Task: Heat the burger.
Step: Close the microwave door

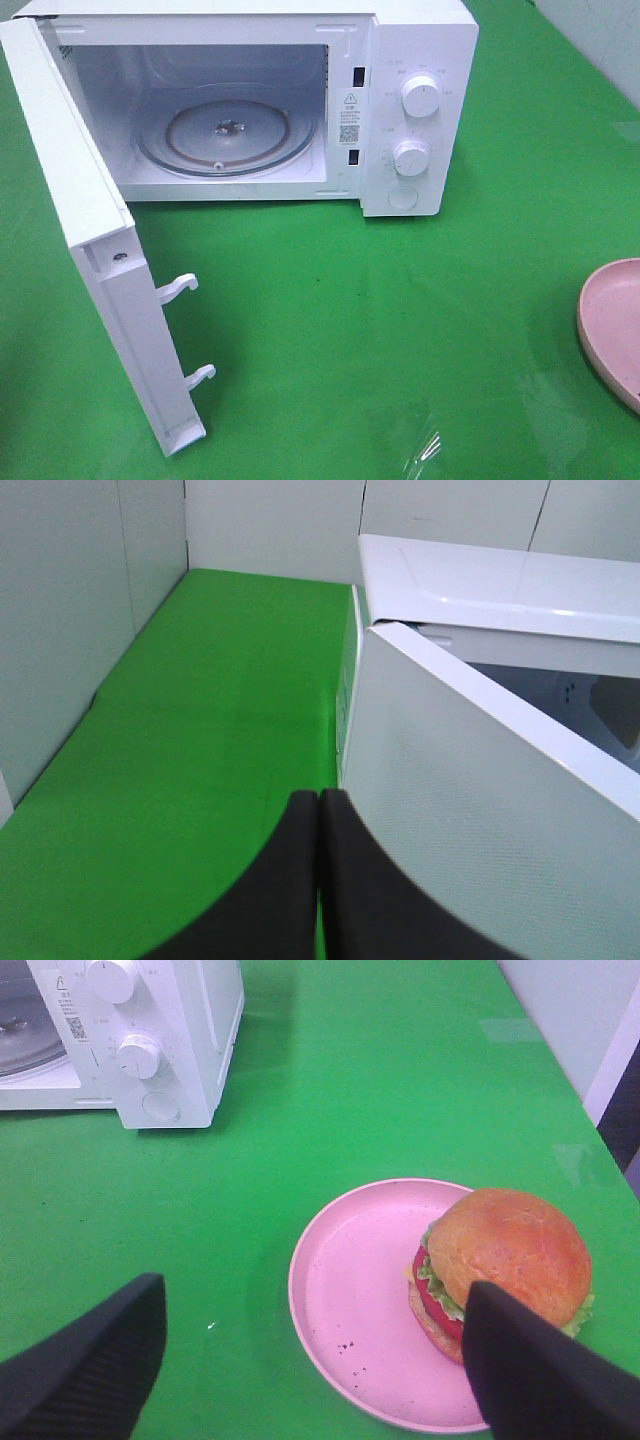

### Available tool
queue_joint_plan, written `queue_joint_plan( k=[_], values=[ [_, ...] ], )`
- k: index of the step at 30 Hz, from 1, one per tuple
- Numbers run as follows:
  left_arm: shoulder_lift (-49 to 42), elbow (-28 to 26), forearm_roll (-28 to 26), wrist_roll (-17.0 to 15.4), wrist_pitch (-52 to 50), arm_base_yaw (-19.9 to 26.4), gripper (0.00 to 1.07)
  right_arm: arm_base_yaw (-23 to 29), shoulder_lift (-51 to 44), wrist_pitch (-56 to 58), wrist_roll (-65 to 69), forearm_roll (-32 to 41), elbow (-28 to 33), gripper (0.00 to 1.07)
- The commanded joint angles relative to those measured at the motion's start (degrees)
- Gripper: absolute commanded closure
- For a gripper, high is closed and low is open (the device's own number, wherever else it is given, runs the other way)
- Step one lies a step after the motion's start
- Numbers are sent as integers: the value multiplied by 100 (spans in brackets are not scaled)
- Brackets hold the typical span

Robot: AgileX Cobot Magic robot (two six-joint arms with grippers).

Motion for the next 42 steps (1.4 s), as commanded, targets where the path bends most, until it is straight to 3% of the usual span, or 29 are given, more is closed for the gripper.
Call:
queue_joint_plan(
  k=[1,7,9,14,15,16,18,19,22,29,32,34,37,38,42],
  values=[
    [476,361,-11,218,-1295,17,107,-34,-143,-40,-46,29,6,31],
    [1152,751,126,258,-2573,17,107,-34,-143,-40,-46,29,6,31],
    [1719,1043,401,206,-3684,17,107,-34,-143,-40,-46,29,6,31],
    [2160,1146,647,11,-4120,17,107,-34,-143,-40,-46,29,6,31],
    [2487,1152,831,-252,-4246,17,107,-34,-143,-40,-46,29,6,31],
    [2487,1152,831,-252,-4246,17,107,-34,-143,-40,-46,29,6,31],
    [3071,1152,1404,-779,-4744,17,107,-34,-143,-40,-46,29,6,31],
    [3071,1152,1404,-779,-4744,17,107,-34,-143,-40,-46,29,6,31],
    [3655,1146,2074,-1283,-5225,17,107,-34,-143,-40,-46,29,6,31],
    [4395,1020,3025,-1896,-5724,-34,107,-34,-143,-40,-46,29,6,31],
    [4486,974,3117,-1937,-5712,-97,107,-34,-143,-40,-46,29,6,31],
    [4841,848,3134,-1885,-5712,-453,107,-34,-143,-40,-46,29,6,31],
    [4922,819,3088,-1868,-5712,-527,107,-34,-143,-40,-46,29,6,31],
    [5191,762,2916,-1811,-5718,-819,107,-34,-143,-40,-46,29,6,31],
    [5420,665,2807,-1753,-5724,-1106,107,-34,-143,-40,-46,29,6,31]
  ],
)
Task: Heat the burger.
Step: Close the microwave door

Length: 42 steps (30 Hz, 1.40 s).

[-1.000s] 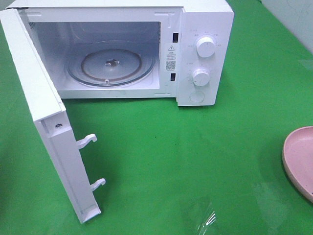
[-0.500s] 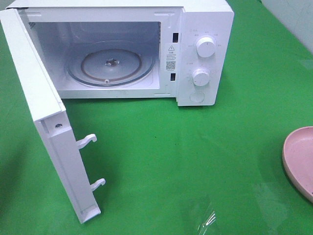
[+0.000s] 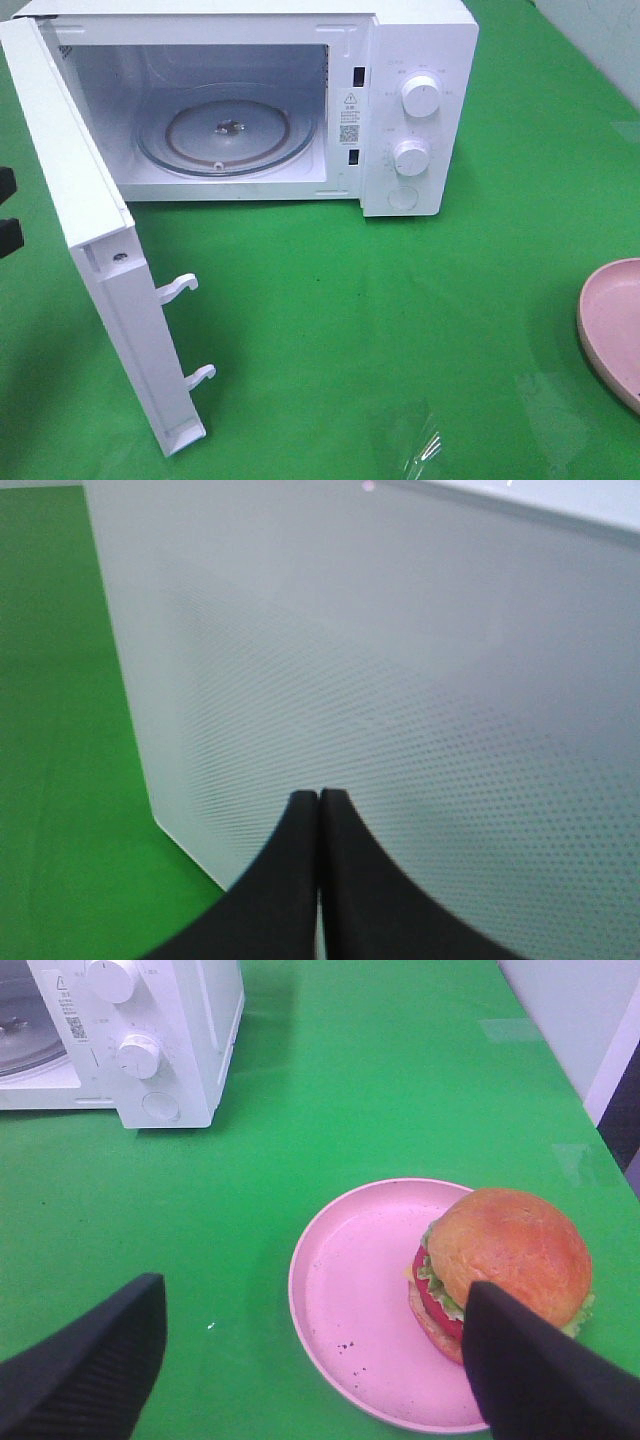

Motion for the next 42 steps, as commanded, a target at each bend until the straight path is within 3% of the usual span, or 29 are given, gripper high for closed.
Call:
queue_joint_plan(
  k=[1,15,21,28,42],
  values=[
    [315,-218,-264,143,-126,-424,107,-34,-143,-40,-46,29,6,31],
    [1140,-1008,-1444,619,-223,-1604,107,-34,-143,-40,-46,29,6,31],
    [1564,-1524,-2475,1283,-206,-2252,107,-34,-143,-40,-46,29,6,31],
    [2080,-2206,-3289,1719,-166,-2865,107,-34,-143,-40,-46,29,6,31],
    [2802,-3415,-3380,1828,384,-3249,107,-34,-143,-40,-46,29,6,31]
  ],
)
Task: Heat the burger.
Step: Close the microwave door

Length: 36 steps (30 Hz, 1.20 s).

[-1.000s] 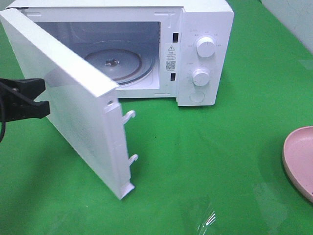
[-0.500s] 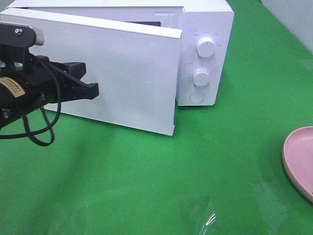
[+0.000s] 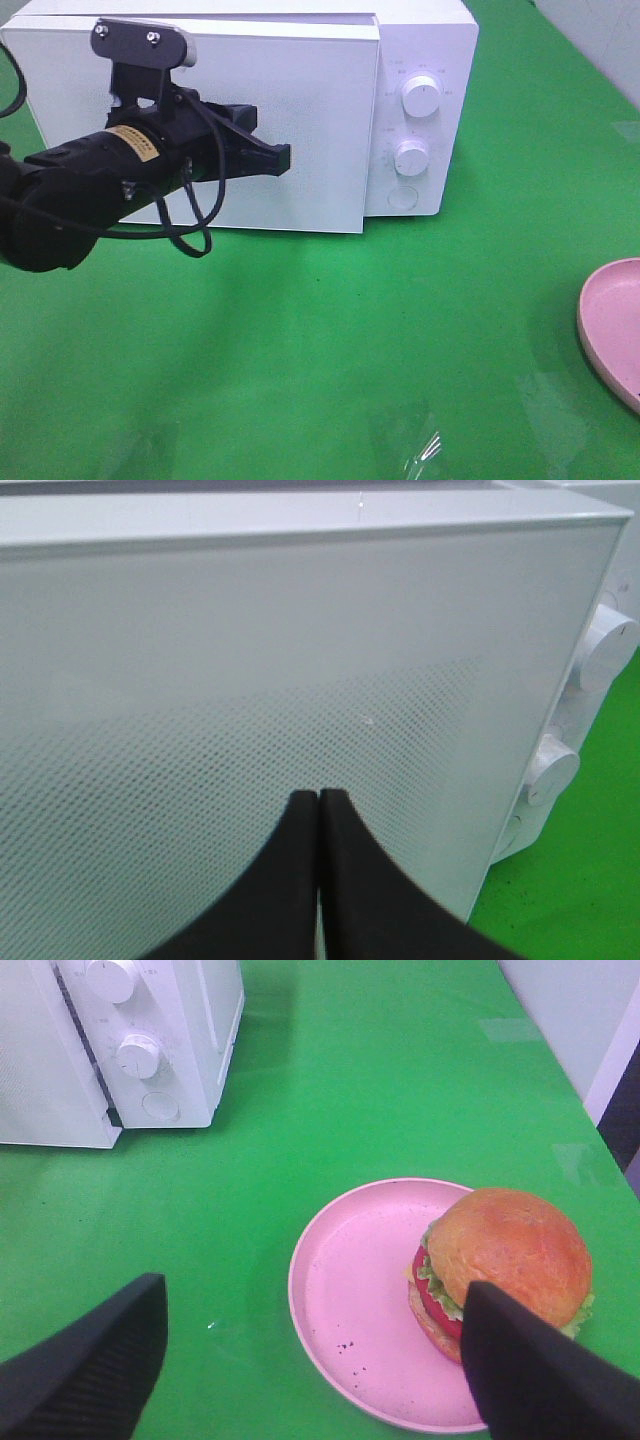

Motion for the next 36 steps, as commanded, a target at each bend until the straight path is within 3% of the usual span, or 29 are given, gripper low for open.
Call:
queue_joint_plan(
  k=[1,8,18,21,26,31,36],
  values=[
    [189,-361,-74,23,229,-34,107,-34,-143,-40,-46,29,6,31],
    [665,-1117,-74,23,413,-34,107,-34,-143,-40,-46,29,6,31],
    [1083,-1805,-74,23,533,-29,107,-34,-143,-40,-46,29,6,31],
    [1278,-2080,-126,178,544,-29,107,-34,-143,-40,-46,29,6,31],
    [1473,-2355,-453,573,539,23,107,-34,-143,-40,-46,29,6,31],
    [1484,-2435,-682,625,556,86,107,-34,-143,-40,-46,29,6,31],
    [1175,-2349,-647,688,1501,-97,107,-34,-143,-40,-46,29,6,31]
  ],
)
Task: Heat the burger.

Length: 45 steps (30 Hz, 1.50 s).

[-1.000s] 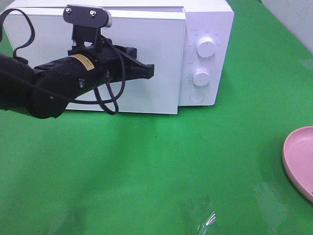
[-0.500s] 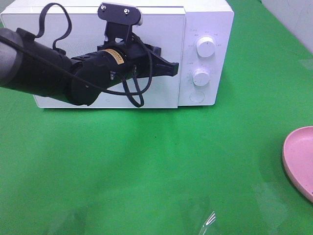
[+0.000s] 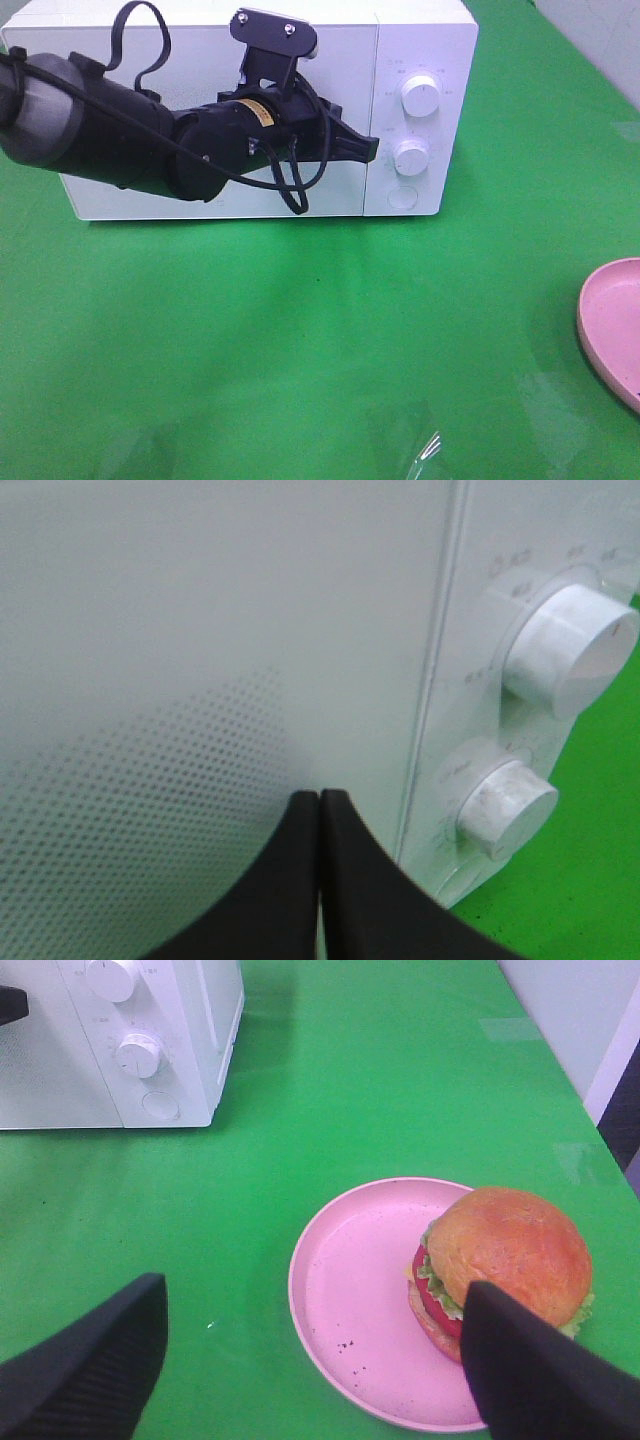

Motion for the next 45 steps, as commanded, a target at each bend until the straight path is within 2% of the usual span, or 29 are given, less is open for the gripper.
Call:
queue_joint_plan(
  k=[1,4,5,6,7,8,10,11,12,13,14,15,17,18,19,20,22,29,31,32,33,35,38,39,40,41,42,44,45],
  values=[
    [-332,11,-413,11,201,-34,107,-34,-143,-40,-46,29,6,31],
    [-481,132,-413,11,470,-138,107,-34,-143,-40,-46,29,6,31],
    [-636,269,-413,11,796,-241,99,-34,-143,-40,-46,29,6,31],
    [-636,269,-413,11,796,-241,99,-34,-143,-40,-46,29,6,31],
    [-722,350,-413,11,974,-286,92,-34,-143,-40,-46,29,6,31],
    [-722,350,-413,11,974,-286,92,-34,-143,-40,-46,29,6,31],
    [-1014,561,-413,6,1811,-441,38,-34,-143,-40,-46,29,6,31],
    [-1014,561,-413,6,1811,-441,38,-34,-143,-40,-46,29,6,31],
    [-1140,573,-424,6,2475,-453,12,-34,-143,-40,-46,29,6,31],
    [-1140,573,-424,6,2475,-453,12,-34,-143,-40,-46,29,6,31],
    [-1243,573,-424,6,3168,-453,6,-34,-143,-40,-46,29,6,31],
    [-1243,573,-424,6,3168,-453,6,-34,-143,-40,-46,29,6,31],
    [-1421,573,-407,6,4045,-441,8,-34,-143,-40,-46,29,6,31],
    [-1421,573,-407,6,4045,-441,8,-34,-143,-40,-46,29,6,31],
    [-1524,573,-367,6,4538,-441,8,-34,-143,-40,-46,29,6,31],
    [-1524,573,-367,6,4538,-441,8,-34,-143,-40,-46,29,6,31],
    [-1702,573,-350,6,5162,-441,8,-34,-143,-40,-46,29,6,31],
    [-2120,573,-258,-11,6136,-435,8,-34,-143,-40,-46,29,6,31],
    [-2252,573,-235,-103,6343,-424,8,-34,-143,-40,-46,29,6,31],
    [-2384,573,-178,-292,6515,-315,8,-34,-143,-40,-46,29,6,31],
    [-2384,573,-178,-292,6515,-315,8,-34,-143,-40,-46,29,6,31],
    [-2618,573,-115,-636,6956,120,8,-34,-143,-40,-46,29,6,31],
    [-2670,573,-92,-688,7093,286,8,-34,-143,-40,-46,29,6,31],
    [-2767,573,-86,-722,7385,613,8,-34,-143,-40,-46,29,6,31],
    [-2767,573,-86,-722,7385,613,8,-34,-143,-40,-46,29,6,31],
    [-2871,573,-86,-722,7666,991,8,-34,-143,-40,-46,29,6,31],
    [-2871,573,-86,-722,7666,991,8,-34,-143,-40,-46,29,6,31],
    [-3128,573,-80,-722,8125,1696,8,-34,-143,-40,-46,29,6,31],
    [-3128,573,-80,-722,8125,1696,8,-34,-143,-40,-46,29,6,31]
  ],
)
